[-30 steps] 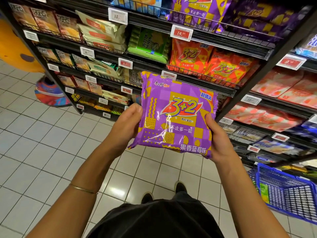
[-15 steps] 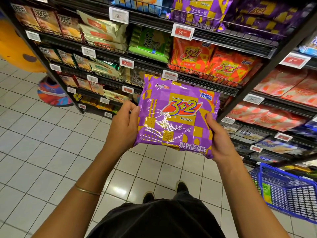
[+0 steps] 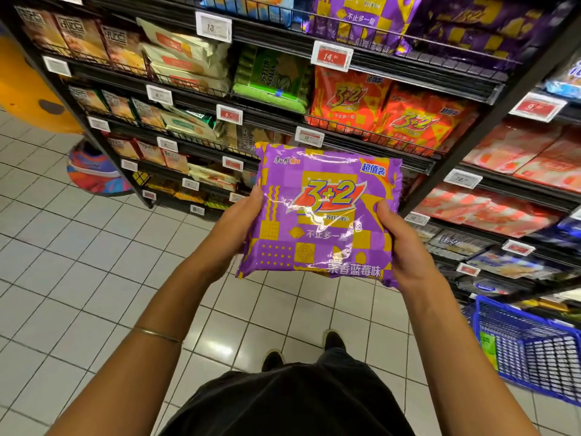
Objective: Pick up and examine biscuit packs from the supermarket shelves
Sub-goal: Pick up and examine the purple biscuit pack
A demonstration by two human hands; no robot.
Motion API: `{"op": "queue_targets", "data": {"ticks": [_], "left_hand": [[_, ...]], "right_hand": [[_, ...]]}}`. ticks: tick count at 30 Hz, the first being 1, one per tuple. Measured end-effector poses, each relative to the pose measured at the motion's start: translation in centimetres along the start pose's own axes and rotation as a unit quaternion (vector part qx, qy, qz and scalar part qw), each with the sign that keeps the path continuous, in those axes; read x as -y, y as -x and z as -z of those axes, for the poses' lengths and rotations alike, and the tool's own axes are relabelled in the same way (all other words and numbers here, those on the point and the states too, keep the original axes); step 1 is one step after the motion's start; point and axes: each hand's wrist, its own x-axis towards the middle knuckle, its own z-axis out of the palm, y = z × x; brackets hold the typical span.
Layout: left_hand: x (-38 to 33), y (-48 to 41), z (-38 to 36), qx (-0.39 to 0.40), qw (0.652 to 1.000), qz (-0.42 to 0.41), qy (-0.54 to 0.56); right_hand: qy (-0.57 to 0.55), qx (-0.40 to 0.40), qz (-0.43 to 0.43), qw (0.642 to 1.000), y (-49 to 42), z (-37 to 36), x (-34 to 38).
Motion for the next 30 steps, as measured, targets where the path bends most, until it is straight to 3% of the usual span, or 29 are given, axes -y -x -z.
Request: {"op": "queue_targets", "data": {"ticks": [3, 7, 13, 19, 22, 26, 28, 30], "left_hand": [[0.6, 0.1, -1.2, 0.016, 0.996, -0.018, 0.085], [1.4, 0.6, -1.3, -0.027, 0.994, -0.068, 0.078], [1.3, 1.0, -0.8, 0.028, 0.990, -0.110, 0.086], [1.8, 0.7, -0.8, 0.030, 0.990, -0.111, 0.078], [1.6, 0.7, -1.0, 0.014, 0.994, -0.074, 0.074], [1.4, 0.9, -1.3, 0.023, 0.991, 0.018, 0.129], [1.6, 1.2, -1.5, 0.056, 0.977, 0.087, 0.187], [1.6, 1.6, -1.9, 0.099, 0.951, 0.142, 0.255]], "right_hand": [[0.030, 0.027, 0.010, 0.999, 0.0, 0.1, -0.1], [0.058, 0.055, 0.027, 0.996, 0.0, 0.6, -0.2], [0.084, 0.060, 0.060, 0.993, 0.3, 1.1, -0.1], [0.091, 0.054, 0.059, 0.993, 1.0, 0.6, 0.5], [0.081, 0.058, 0.041, 0.994, 1.1, 0.4, 0.9], [0.011, 0.126, -0.017, 0.992, 1.6, 0.0, 1.8], [-0.003, 0.156, -0.022, 0.988, 1.8, -0.5, 1.9], [-0.021, 0.136, -0.039, 0.990, 2.0, -1.2, 1.5]]}}
